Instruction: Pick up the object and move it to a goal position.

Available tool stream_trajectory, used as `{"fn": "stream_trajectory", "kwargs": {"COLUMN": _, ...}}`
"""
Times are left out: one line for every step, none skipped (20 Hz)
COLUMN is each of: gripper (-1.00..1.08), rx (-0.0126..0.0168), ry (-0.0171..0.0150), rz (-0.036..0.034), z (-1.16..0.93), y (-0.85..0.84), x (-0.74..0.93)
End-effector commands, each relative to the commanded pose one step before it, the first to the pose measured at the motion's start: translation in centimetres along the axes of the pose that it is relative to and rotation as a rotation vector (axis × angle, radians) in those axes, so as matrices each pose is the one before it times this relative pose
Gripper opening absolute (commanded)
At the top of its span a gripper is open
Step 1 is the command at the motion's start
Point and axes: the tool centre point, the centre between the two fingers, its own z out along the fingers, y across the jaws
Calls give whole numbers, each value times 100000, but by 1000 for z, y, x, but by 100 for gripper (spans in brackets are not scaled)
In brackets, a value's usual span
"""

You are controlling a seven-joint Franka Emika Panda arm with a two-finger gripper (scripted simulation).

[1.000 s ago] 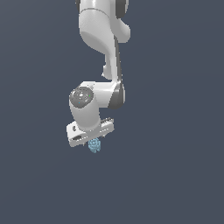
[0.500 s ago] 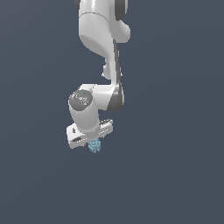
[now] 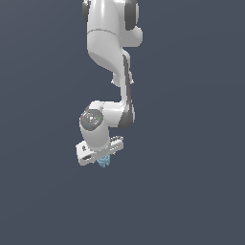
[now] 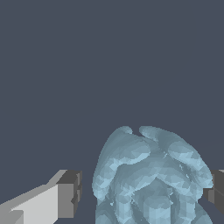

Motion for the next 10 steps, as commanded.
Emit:
{"fn": "stream_trajectory", "kwargs": {"gripper": 100, "rx": -108, "ry": 161, "rz": -22, "z": 292, "y": 75, "x": 99}}
{"fn": "stream_trajectory", "kwargs": {"gripper": 100, "rx": 0, "ry": 0, "rz": 0, "z": -43, "y": 20, "x": 37}}
{"fn": "stream_trajectory", "kwargs": {"gripper": 100, "rx": 0, "ry": 0, "rz": 0, "z": -25, "y": 6, "x": 13}}
{"fn": "stream_trajectory", "kwargs": {"gripper": -100, "rx": 0, "ry": 0, "rz": 0, "z": 0, "y": 0, "x": 0}}
{"fn": "stream_trajectory", "kwargs": {"gripper": -100, "rx": 0, "ry": 0, "rz": 0, "z": 0, "y": 0, "x": 0}}
{"fn": "stream_trajectory", "kwargs": {"gripper": -100, "rx": 0, "ry": 0, "rz": 0, "z": 0, "y": 0, "x": 0}}
{"fn": "stream_trajectory", "kwargs": {"gripper": -100, "rx": 0, "ry": 0, "rz": 0, "z": 0, "y": 0, "x": 0}}
{"fn": "stream_trajectory", "kwargs": {"gripper": -100, "rx": 0, "ry": 0, "rz": 0, "z": 0, "y": 0, "x": 0}}
{"fn": "stream_trajectory", "kwargs": {"gripper": -100, "rx": 0, "ry": 0, "rz": 0, "z": 0, "y": 0, "x": 0}}
{"fn": "stream_trajectory", "kwargs": {"gripper": -100, "rx": 0, "ry": 0, "rz": 0, "z": 0, "y": 0, "x": 0}}
